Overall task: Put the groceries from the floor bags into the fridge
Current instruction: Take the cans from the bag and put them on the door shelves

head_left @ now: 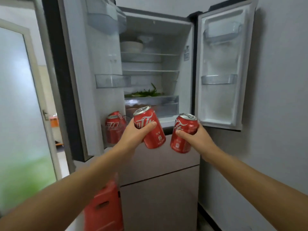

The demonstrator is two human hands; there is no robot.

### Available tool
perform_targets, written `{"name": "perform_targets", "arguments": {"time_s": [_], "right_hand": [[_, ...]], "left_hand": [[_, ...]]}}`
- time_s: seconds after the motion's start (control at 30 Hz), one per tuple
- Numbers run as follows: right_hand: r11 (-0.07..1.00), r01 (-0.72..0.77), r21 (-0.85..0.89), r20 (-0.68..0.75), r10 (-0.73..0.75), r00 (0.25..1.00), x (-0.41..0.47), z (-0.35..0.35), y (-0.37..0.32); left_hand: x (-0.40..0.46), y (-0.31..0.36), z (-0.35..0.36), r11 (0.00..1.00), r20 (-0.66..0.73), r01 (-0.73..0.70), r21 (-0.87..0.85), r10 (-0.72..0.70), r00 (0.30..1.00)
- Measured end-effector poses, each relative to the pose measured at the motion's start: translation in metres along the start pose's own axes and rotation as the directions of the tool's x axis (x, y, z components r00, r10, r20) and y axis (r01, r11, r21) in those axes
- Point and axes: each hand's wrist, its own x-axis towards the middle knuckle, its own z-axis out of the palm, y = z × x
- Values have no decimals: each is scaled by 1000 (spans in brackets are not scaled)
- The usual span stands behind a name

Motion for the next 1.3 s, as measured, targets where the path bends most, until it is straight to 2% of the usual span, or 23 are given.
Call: {"name": "perform_targets", "arguments": {"time_s": [0.1, 0.2, 0.37, 0.5, 0.67, 0.77, 0.87, 1.03, 1.3], "right_hand": [[996, 81, 42, 76, -84, 994, 69, 11, -10], [979, 166, 119, 168, -184, 968, 136, 28, -32], [905, 313, 288, 209, -378, 902, 231, 84, -84], [810, 413, 417, 168, -515, 841, 283, 129, -122], [783, 437, 443, 210, -564, 799, 322, 175, -139], [795, 416, 441, 288, -565, 774, 333, 191, -131], [805, 397, 442, 368, -566, 738, 340, 200, -119], [802, 452, 391, 453, -595, 664, 348, 207, -113], [795, 553, 250, 519, -592, 617, 346, 206, -113]], "left_hand": [[42, 21, -3, 997, -76, -71, 27, 73, 994], [83, 49, -10, 973, -179, -168, 158, 196, 964], [137, 104, -39, 889, -279, -292, 352, 397, 874], [175, 140, -68, 788, -308, -359, 501, 549, 777], [205, 147, -94, 680, -346, -236, 694, 603, 718], [211, 140, -102, 651, -374, -137, 746, 581, 723], [214, 134, -103, 580, -381, -22, 814, 562, 734], [211, 124, -99, 486, -434, 151, 861, 546, 717], [214, 120, -89, 477, -560, 331, 814, 498, 662]]}}
